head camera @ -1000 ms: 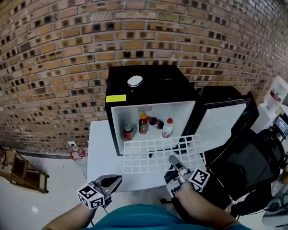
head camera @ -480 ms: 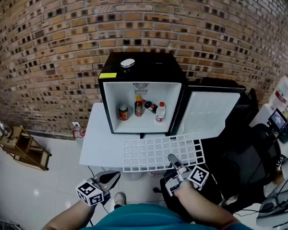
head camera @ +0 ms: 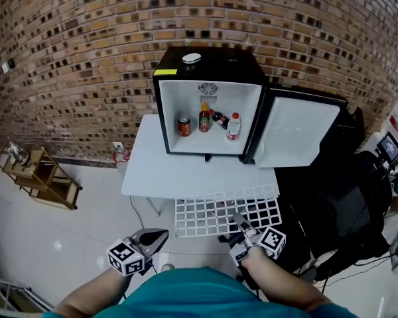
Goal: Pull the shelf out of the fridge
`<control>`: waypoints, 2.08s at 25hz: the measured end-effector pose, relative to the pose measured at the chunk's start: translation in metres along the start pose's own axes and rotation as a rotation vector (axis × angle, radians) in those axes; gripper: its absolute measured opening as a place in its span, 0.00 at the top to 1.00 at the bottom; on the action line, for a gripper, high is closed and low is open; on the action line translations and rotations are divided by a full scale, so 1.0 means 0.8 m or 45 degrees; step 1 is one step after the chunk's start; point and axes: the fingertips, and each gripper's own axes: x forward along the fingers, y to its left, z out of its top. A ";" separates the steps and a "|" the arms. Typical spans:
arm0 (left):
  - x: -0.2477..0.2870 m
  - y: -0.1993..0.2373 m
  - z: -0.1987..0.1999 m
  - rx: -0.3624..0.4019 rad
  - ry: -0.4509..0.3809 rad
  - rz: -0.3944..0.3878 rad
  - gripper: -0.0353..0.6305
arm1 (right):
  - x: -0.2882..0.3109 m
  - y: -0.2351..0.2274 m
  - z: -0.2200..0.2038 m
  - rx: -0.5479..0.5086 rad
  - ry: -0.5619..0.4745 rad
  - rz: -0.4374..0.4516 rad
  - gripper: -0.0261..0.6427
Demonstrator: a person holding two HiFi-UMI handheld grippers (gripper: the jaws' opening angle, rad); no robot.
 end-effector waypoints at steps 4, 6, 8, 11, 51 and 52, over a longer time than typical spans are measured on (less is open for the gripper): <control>-0.051 -0.005 -0.014 -0.001 0.024 -0.034 0.95 | -0.008 -0.001 -0.051 -0.042 0.023 -0.015 0.92; -0.072 -0.001 -0.023 -0.007 0.030 -0.059 0.95 | -0.010 0.003 -0.076 -0.069 0.020 -0.016 0.92; -0.090 0.002 -0.029 -0.013 0.040 -0.091 0.95 | -0.011 0.010 -0.097 -0.081 -0.010 -0.017 0.92; -0.108 -0.001 -0.037 0.028 0.077 -0.143 0.95 | -0.019 0.014 -0.116 -0.069 -0.058 -0.024 0.92; -0.100 -0.157 -0.176 -0.132 0.231 -0.026 0.95 | -0.226 -0.092 -0.117 -0.197 0.178 -0.223 0.92; -0.101 -0.153 -0.176 -0.135 0.234 -0.024 0.95 | -0.222 -0.089 -0.118 -0.197 0.177 -0.217 0.92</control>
